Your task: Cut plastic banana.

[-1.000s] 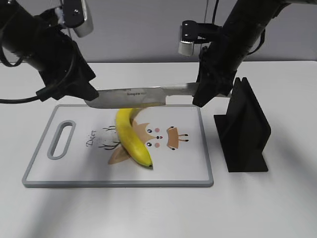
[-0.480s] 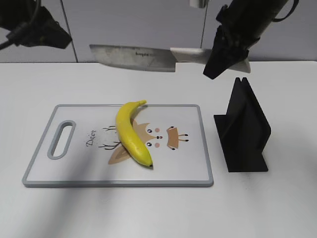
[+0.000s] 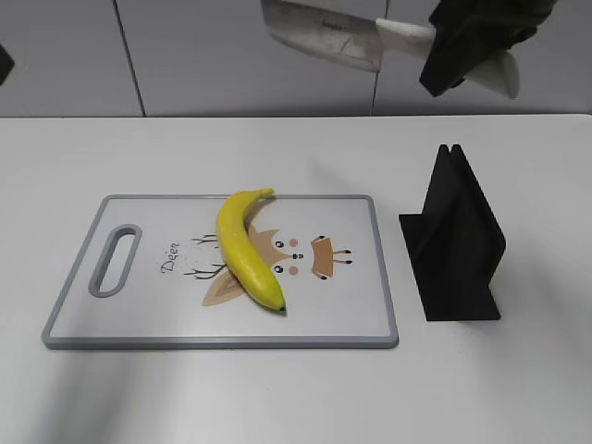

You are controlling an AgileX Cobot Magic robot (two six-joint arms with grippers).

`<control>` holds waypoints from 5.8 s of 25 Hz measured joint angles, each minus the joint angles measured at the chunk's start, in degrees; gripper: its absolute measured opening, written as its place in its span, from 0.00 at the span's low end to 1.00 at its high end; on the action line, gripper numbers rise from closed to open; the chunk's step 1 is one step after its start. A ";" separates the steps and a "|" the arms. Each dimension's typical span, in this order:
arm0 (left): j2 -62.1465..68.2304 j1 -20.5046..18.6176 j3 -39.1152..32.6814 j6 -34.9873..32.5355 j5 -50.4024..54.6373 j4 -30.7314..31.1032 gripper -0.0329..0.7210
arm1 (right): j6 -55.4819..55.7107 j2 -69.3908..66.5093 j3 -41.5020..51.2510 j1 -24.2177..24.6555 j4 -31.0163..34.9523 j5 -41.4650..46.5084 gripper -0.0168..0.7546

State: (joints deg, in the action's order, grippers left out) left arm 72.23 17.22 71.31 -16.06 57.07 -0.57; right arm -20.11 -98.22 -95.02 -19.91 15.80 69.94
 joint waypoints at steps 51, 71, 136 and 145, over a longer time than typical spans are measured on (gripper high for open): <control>-72.52 -0.05 -42.95 9.93 6.28 -0.68 0.81 | 38.38 14.75 37.01 0.00 -14.23 -23.49 0.25; -72.52 -0.05 -43.00 9.93 5.48 -0.10 0.80 | 39.66 8.95 37.29 0.00 -12.81 -24.55 0.25; -72.52 -13.84 -43.00 9.93 5.48 -0.10 0.80 | 15.50 80.10 65.75 0.00 -9.85 -10.71 0.75; -72.52 -13.84 -43.00 9.93 5.48 -0.10 0.80 | 12.39 92.28 65.75 0.00 -9.96 -10.65 0.75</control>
State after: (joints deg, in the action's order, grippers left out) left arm -0.29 3.38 28.32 -6.13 62.55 -0.67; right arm -7.72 -5.94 -29.27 -19.91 5.84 59.29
